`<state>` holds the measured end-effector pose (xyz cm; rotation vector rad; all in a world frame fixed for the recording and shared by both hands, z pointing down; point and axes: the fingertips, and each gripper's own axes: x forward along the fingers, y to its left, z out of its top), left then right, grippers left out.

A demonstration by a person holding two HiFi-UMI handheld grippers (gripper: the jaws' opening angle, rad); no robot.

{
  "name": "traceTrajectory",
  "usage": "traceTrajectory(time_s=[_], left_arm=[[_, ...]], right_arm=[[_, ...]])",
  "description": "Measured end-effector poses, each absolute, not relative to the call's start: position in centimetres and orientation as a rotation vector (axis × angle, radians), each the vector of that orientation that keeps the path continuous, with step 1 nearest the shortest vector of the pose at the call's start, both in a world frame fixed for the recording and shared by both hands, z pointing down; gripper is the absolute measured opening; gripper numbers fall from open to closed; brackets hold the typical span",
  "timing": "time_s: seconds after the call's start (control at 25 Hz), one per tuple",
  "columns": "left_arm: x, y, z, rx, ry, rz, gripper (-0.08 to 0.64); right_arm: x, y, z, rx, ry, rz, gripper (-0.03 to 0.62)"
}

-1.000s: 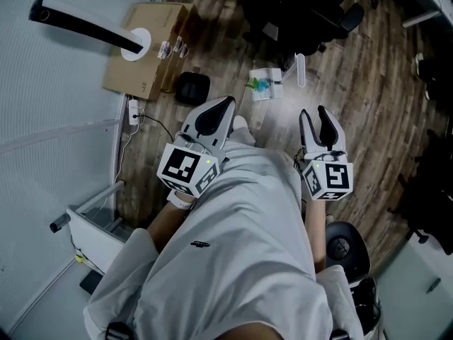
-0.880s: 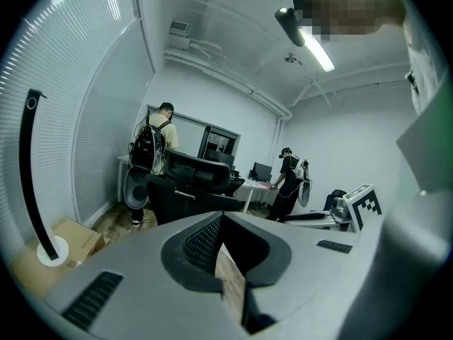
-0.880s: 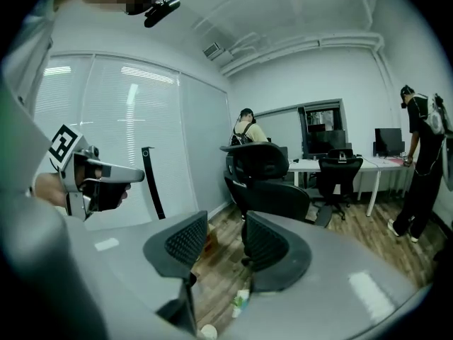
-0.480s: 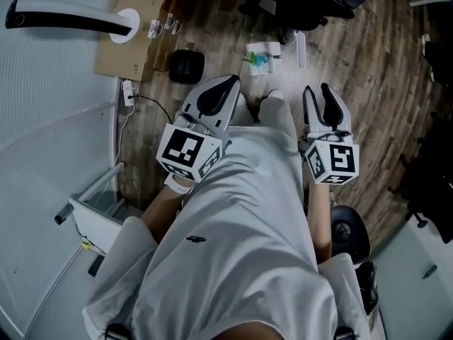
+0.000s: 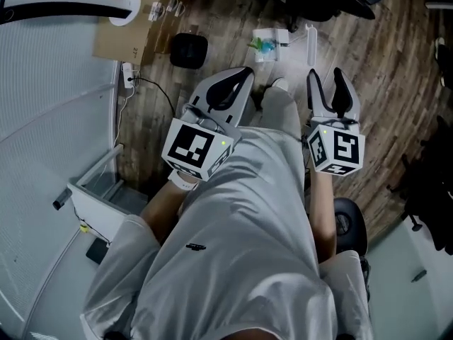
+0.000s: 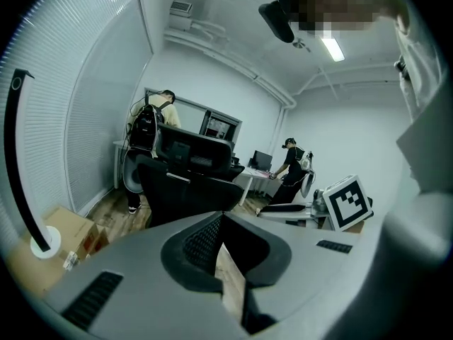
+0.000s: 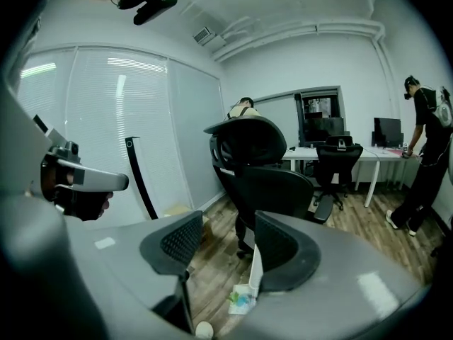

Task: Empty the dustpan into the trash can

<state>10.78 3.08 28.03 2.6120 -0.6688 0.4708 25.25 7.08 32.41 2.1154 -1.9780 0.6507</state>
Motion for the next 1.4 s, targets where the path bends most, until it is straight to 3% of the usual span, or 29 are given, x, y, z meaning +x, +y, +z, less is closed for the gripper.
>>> traceTrajectory(time_s=[0.2, 1.4], left_arm=[[11.7, 2.0, 30.0, 2.602, -0.665, 0.49, 0.006], [13.5, -1.1, 45.2, 2.468, -0.636, 0.596, 0.006]], right_arm=[[25.6, 4.8, 35.5, 2.107, -1.952, 0.705, 0.287], [30.3, -1.4, 53.3, 1.947, -1.666, 0.968, 0.287]])
